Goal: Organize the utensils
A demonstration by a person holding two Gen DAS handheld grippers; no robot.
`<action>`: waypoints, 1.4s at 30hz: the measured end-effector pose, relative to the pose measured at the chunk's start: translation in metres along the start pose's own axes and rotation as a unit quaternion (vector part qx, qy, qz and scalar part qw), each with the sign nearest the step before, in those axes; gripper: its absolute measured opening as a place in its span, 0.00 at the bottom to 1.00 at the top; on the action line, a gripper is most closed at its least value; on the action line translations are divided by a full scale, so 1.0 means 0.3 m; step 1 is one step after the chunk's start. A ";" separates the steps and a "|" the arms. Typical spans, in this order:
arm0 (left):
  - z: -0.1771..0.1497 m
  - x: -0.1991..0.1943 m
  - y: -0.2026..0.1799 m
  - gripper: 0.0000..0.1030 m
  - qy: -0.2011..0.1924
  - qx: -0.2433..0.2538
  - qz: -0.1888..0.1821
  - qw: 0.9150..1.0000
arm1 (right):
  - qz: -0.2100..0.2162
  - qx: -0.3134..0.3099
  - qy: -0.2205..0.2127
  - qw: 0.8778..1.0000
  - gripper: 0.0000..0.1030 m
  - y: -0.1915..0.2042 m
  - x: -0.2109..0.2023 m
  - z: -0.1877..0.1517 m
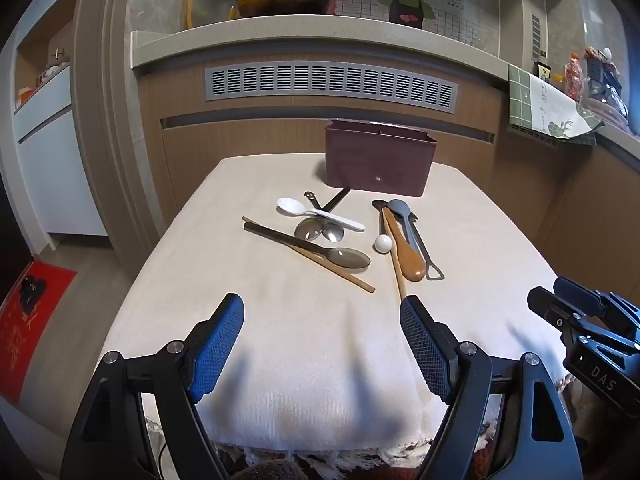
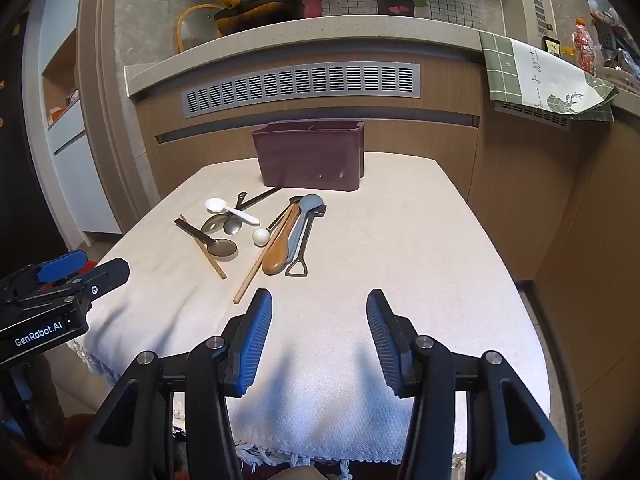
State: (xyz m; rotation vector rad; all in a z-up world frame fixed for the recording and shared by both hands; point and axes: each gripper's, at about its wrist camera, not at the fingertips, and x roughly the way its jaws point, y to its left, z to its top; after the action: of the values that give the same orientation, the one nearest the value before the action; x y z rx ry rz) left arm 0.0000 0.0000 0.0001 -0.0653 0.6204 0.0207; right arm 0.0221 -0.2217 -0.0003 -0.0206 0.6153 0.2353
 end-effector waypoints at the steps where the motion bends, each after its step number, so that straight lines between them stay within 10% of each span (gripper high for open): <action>1: 0.000 0.000 -0.001 0.78 -0.001 0.000 0.000 1.000 | 0.000 0.000 0.000 1.000 0.45 0.001 -0.001 0.000; 42: -0.001 0.000 -0.001 0.78 0.001 -0.001 0.000 1.000 | -0.003 -0.003 0.005 1.000 0.45 -0.003 -0.004 0.003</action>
State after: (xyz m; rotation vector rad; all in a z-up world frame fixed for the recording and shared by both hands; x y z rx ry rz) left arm -0.0002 -0.0004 -0.0001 -0.0661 0.6219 0.0217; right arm 0.0219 -0.2226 0.0012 -0.0299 0.6248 0.2310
